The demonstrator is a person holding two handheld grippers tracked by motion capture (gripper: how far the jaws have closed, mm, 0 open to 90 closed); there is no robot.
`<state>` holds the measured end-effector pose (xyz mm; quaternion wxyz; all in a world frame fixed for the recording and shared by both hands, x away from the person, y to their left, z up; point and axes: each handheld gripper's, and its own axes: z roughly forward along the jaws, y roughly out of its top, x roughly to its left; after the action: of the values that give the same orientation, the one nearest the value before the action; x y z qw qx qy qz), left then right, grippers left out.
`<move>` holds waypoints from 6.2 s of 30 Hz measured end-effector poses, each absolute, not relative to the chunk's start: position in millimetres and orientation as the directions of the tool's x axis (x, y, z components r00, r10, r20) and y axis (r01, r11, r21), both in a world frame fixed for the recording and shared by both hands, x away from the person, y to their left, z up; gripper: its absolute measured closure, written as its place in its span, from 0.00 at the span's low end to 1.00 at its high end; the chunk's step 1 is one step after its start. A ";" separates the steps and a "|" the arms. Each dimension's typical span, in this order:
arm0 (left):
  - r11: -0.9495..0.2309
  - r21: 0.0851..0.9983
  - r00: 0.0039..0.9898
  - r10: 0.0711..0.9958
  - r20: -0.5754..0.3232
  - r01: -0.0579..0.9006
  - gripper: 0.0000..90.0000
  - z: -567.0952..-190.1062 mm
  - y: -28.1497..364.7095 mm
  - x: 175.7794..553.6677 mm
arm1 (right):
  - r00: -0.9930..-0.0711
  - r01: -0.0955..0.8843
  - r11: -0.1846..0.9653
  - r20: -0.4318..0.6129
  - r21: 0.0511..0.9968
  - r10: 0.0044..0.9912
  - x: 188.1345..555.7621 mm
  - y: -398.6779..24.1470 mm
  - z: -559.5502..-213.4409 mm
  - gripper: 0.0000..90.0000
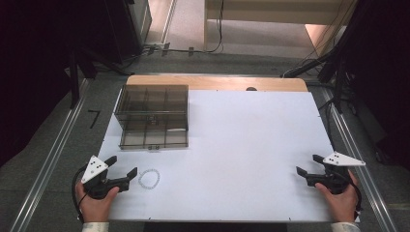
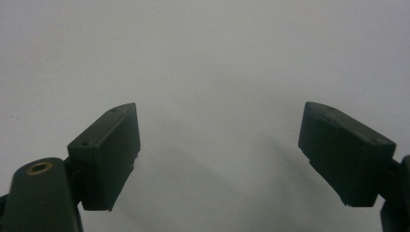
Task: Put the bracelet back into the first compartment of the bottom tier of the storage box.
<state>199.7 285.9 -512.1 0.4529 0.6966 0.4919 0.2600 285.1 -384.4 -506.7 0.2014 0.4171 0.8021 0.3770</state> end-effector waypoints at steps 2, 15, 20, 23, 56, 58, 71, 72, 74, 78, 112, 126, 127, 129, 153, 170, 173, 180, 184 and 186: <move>-0.101 0.889 0.382 0.920 -0.087 0.447 0.11 -512.1 285.7 199.2 | -0.571 0.517 0.368 -0.009 0.773 0.821 285.0 -384.3 -506.7 0.15; -0.155 0.877 0.421 0.905 -0.058 0.454 0.10 -511.6 271.9 201.3 | -0.573 0.512 0.374 -0.017 0.774 0.820 284.9 -384.3 -506.6 0.15; -0.155 0.873 0.415 0.908 -0.059 0.463 0.14 -511.7 270.0 201.6 | -0.575 0.513 0.375 -0.016 0.772 0.818 284.9 -384.0 -506.7 0.15; -0.155 0.872 0.424 0.903 -0.066 0.465 0.16 -511.8 269.8 201.9 | -0.576 0.513 0.376 -0.016 0.772 0.818 285.2 -384.2 -506.7 0.15; -0.240 0.816 0.503 0.861 -0.071 0.526 0.68 -514.1 257.5 209.7 | -0.578 0.511 0.388 -0.028 0.767 0.816 285.1 -383.0 -507.0 0.15; -0.244 0.813 0.507 0.859 -0.072 0.529 0.71 -514.5 256.7 210.3 | -0.578 0.511 0.388 -0.028 0.767 0.816 285.1 -382.9 -507.0 0.15; -0.276 0.799 0.524 0.850 -0.056 0.534 0.84 -515.1 253.9 211.1 | -0.576 0.512 0.389 -0.029 0.766 0.817 285.2 -382.7 -507.0 0.15; -0.276 0.799 0.524 0.850 -0.057 0.534 0.86 -515.0 254.0 211.2 | -0.576 0.512 0.389 -0.030 0.766 0.817 285.2 -382.6 -507.0 0.15; -0.278 0.798 0.528 0.847 -0.058 0.534 0.87 -515.1 254.0 211.3 | -0.576 0.512 0.389 -0.030 0.766 0.817 285.2 -382.6 -507.0 0.15; -0.297 0.787 0.531 0.846 -0.046 0.540 0.90 -515.8 251.7 212.3 | -0.575 0.512 0.389 -0.031 0.766 0.817 285.1 -382.5 -507.0 0.15; -0.283 0.771 0.531 0.843 -0.084 0.571 0.96 -517.0 253.6 216.5 | -0.578 0.513 0.404 -0.043 0.758 0.815 285.2 -380.3 -507.5 0.15; -0.216 0.820 0.527 0.842 -0.118 0.530 0.96 -500.5 259.8 209.9 | -0.577 0.517 0.405 -0.042 0.754 0.816 285.7 -380.1 -507.7 0.15; -0.215 0.821 0.527 0.841 -0.119 0.528 0.96 -499.8 259.5 209.8 | -0.577 0.517 0.405 -0.042 0.754 0.816 285.7 -380.1 -507.7 0.15; -0.214 0.823 0.527 0.841 -0.119 0.526 0.96 -497.1 258.5 208.9 | -0.577 0.518 0.406 -0.042 0.753 0.815 285.8 -380.1 -507.7 0.15; -0.166 0.848 0.492 0.862 -0.123 0.503 0.96 -472.5 267.0 201.5 | -0.580 0.519 0.409 -0.043 0.750 0.814 286.3 -379.9 -507.9 0.15; -0.151 0.851 0.458 0.882 -0.115 0.503 0.96 -465.3 275.5 206.0 | -0.575 0.521 0.410 -0.047 0.749 0.817 286.5 -379.5 -508.0 0.12; -0.143 0.852 0.451 0.885 -0.117 0.503 0.96 -464.5 277.5 207.7 | -0.574 0.523 0.408 -0.044 0.749 0.818 286.6 -379.6 -508.0 0.12; -0.129 0.855 0.438 0.891 -0.122 0.502 0.96 -462.7 282.6 211.3 | -0.575 0.521 0.409 -0.045 0.749 0.817 286.5 -379.6 -508.0 0.12; -0.126 0.856 0.438 0.890 -0.125 0.501 0.96 -461.4 283.4 214.8 | -0.575 0.521 0.410 -0.047 0.749 0.817 286.4 -379.4 -508.0 0.12; -0.128 0.855 0.438 0.890 -0.123 0.502 0.96 -461.1 283.4 217.3 | -0.574 0.521 0.410 -0.048 0.749 0.817 286.4 -379.4 -508.0 0.12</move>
<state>217.3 283.4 -461.1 0.4490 0.7193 0.4839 0.2163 286.4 -379.4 -508.0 0.2087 0.4114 0.8133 0.3547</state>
